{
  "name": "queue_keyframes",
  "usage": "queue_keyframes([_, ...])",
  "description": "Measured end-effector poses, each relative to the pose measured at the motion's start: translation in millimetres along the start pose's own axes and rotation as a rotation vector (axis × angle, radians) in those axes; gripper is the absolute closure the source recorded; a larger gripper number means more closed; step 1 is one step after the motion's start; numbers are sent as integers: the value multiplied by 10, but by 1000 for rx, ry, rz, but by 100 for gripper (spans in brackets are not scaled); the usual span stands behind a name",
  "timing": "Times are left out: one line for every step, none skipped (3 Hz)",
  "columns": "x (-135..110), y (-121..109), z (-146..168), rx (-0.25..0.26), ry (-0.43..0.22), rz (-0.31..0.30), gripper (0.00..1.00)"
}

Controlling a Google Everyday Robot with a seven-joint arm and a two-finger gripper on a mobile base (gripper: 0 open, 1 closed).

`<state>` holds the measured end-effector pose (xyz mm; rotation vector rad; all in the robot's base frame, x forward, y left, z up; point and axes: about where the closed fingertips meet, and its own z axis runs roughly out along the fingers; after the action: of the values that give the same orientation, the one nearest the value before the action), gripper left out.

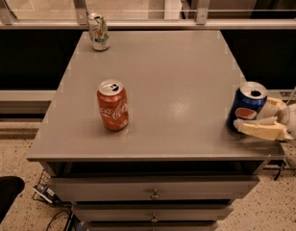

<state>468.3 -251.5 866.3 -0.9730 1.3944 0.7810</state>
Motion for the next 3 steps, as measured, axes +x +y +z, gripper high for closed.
queue_keyframes([100, 10, 18, -18, -7, 9, 100])
queue_keyframes([98, 15, 38, -23, -8, 9, 85])
queue_keyframes([93, 20, 62, -28, -9, 8, 62])
